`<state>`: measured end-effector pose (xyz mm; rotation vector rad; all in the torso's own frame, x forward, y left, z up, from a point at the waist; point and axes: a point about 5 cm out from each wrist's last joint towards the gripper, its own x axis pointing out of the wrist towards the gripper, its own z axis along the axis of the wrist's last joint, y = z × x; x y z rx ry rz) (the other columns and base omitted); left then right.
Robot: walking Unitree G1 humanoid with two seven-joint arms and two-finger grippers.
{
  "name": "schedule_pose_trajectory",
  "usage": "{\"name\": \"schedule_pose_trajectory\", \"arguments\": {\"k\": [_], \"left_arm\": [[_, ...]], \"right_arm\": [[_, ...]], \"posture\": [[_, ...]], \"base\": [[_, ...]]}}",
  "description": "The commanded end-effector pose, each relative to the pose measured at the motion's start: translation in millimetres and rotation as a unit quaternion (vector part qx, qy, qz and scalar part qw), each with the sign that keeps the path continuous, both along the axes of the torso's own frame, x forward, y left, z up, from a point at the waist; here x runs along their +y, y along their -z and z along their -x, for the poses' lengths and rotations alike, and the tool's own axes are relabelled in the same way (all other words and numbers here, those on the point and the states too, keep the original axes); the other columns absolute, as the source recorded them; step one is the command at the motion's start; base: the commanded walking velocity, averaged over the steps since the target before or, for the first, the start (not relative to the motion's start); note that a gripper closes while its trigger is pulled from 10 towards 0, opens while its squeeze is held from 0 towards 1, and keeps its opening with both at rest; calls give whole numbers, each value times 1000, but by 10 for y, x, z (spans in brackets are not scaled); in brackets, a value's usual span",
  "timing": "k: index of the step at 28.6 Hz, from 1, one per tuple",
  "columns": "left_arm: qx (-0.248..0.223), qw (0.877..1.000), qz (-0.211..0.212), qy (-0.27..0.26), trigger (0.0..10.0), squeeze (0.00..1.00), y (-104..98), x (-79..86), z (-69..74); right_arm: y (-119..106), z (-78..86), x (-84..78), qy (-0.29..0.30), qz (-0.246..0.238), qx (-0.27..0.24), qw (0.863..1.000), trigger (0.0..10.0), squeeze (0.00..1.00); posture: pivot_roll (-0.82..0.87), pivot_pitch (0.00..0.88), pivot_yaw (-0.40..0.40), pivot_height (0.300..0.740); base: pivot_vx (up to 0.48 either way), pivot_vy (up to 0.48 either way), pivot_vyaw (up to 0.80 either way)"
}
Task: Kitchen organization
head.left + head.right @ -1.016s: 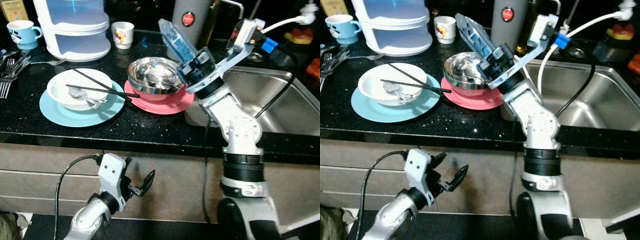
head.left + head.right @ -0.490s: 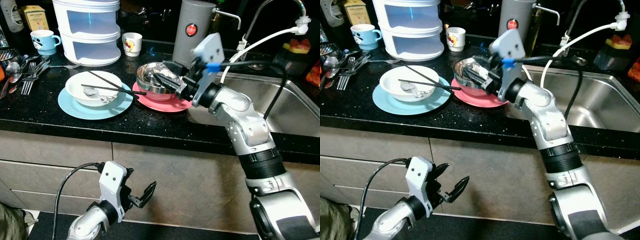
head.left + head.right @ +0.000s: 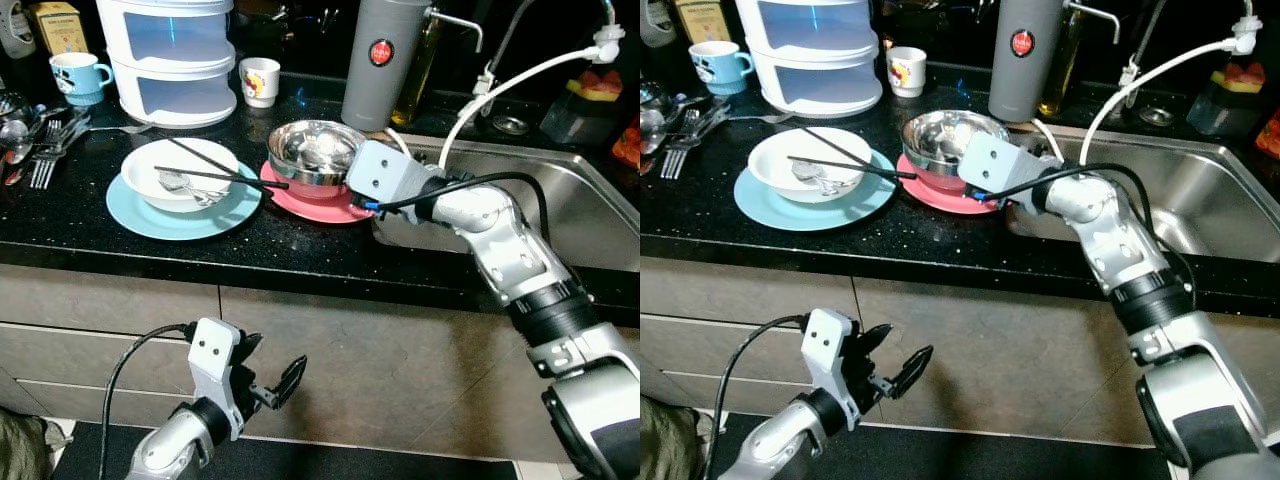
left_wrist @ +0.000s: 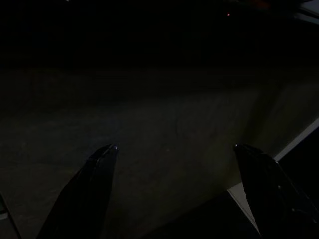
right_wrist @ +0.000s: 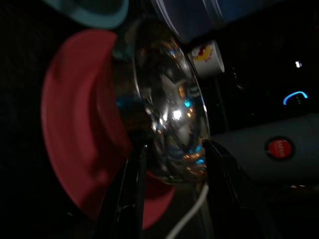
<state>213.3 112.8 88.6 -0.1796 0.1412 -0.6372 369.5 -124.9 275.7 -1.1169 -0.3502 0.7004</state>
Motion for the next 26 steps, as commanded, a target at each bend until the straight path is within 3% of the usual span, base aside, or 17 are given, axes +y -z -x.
{"name": "schedule_pose_trajectory", "arguments": {"k": [1, 14, 26], "left_arm": [[0, 1000, 8, 1, 10000, 0, -15, -18, -1], [-3, 1000, 15, -3, 10000, 0, -28, -34, -12], [-5, 1000, 13, -1, 10000, 0, -26, -34, -20]], "right_arm": [[-24, -20, -29, 6, 22, -11, 1000, 10000, 0], [89, -44, 87, -30, 70, -14, 997, 10000, 0], [139, -144, -22, 16, 110, -25, 993, 10000, 0]], "posture": [[210, 0, -114, 740], [209, 0, -122, 740], [208, 0, -123, 740]], "base": [[0, 0, 0], [0, 0, 0], [0, 0, 0]]}}
